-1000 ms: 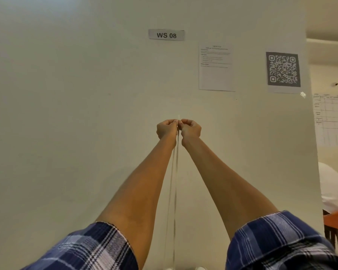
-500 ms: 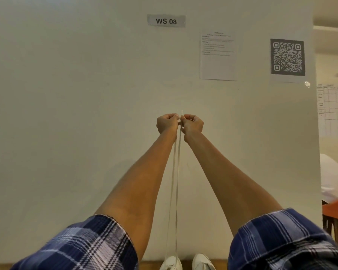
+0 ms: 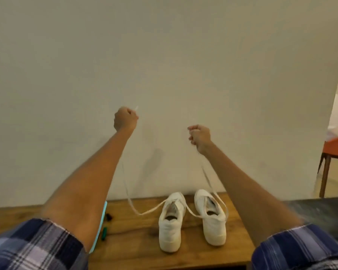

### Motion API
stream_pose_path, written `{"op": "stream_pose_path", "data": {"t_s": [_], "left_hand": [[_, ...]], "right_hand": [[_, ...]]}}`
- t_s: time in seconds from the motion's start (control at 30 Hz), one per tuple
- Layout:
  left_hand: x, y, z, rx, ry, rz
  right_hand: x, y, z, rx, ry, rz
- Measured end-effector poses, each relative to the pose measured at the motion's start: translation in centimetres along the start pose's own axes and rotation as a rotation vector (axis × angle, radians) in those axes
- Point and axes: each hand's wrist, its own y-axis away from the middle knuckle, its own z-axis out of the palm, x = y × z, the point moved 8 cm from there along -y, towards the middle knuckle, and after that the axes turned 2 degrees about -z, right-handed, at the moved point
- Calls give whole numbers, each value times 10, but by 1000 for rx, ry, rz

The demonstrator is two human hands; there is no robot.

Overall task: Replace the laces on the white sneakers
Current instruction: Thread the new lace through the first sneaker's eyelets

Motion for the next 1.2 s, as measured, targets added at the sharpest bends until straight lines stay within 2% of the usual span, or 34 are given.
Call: {"op": "stream_pose_path", "data": {"t_s": [0.1, 0.27, 0.37, 0.43, 0.47, 0.53, 0.63, 0.83, 1.07, 1.2], "left_hand": [[-73, 41, 60, -217, -70, -86], [-167, 94, 136, -400, -151, -188], [-216, 119, 163, -500, -444, -289], [-235, 132, 175, -547, -696, -265], [-237, 136, 184, -549, -732, -218], [-233, 149, 207, -585, -653, -168], [-230, 168, 233, -673, -553, -221], [-234, 171, 230, -591, -589, -235], [-248, 151, 203, -504, -672, -194], [-242, 145, 197, -510, -694, -113]], "right_hand": [[96, 25, 24, -145, 113, 142], [208, 53, 33, -197, 362, 305], [245, 55, 30, -194, 516, 346], [264, 58, 28, -213, 660, 378], [273, 57, 29, -224, 723, 378], [286, 58, 33, -231, 766, 378], [289, 63, 36, -162, 801, 339], [297, 62, 40, -82, 655, 280], [294, 71, 87, -187, 655, 209], [295, 76, 102, -244, 691, 188]]}}
